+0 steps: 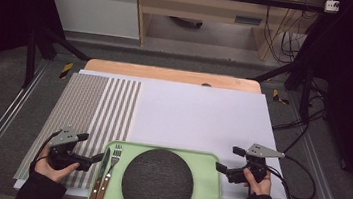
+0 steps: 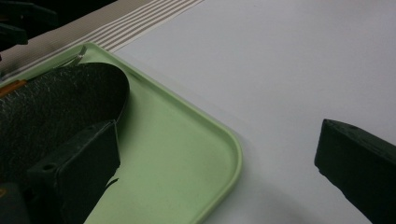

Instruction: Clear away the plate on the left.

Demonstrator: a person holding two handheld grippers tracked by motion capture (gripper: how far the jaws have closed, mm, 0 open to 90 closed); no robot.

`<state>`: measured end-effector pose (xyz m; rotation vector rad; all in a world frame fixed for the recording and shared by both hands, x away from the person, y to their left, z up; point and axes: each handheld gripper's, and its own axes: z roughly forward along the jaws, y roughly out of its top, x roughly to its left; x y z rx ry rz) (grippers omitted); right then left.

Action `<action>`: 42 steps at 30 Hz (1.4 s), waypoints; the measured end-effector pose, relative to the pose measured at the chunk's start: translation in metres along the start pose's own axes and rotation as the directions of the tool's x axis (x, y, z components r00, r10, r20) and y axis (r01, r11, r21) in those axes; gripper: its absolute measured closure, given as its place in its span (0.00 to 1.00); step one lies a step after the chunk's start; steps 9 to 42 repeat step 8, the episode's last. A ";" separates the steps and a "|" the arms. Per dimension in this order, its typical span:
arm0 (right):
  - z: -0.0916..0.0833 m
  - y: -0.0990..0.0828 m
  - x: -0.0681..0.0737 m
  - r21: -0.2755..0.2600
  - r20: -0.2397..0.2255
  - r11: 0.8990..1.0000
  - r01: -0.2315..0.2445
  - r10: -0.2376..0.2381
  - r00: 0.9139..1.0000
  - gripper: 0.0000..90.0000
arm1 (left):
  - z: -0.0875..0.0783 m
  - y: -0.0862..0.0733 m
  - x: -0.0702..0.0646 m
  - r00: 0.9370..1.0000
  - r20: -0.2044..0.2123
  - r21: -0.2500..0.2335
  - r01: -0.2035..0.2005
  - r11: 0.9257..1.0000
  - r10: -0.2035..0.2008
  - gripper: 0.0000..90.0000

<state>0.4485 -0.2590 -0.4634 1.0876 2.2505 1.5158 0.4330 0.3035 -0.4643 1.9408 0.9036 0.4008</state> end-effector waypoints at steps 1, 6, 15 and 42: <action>0.000 0.000 0.000 0.003 0.003 1.000 0.002 -0.002 1.000 0.01 | 0.000 -0.002 0.002 1.000 -0.004 -0.004 0.003 1.000 -0.003 0.03; 0.002 -0.001 -0.001 0.020 0.010 1.000 0.004 -0.005 1.000 0.01 | 0.000 -0.006 0.007 1.000 -0.010 0.020 0.020 1.000 -0.020 0.03; 0.002 -0.001 -0.001 0.022 0.013 1.000 0.008 -0.008 1.000 0.01 | 0.000 -0.006 0.007 1.000 -0.011 0.019 0.023 1.000 -0.022 0.03; 0.002 -0.001 -0.001 0.022 0.013 1.000 0.008 -0.008 1.000 0.01 | 0.000 -0.006 0.007 1.000 -0.011 0.019 0.023 1.000 -0.022 0.03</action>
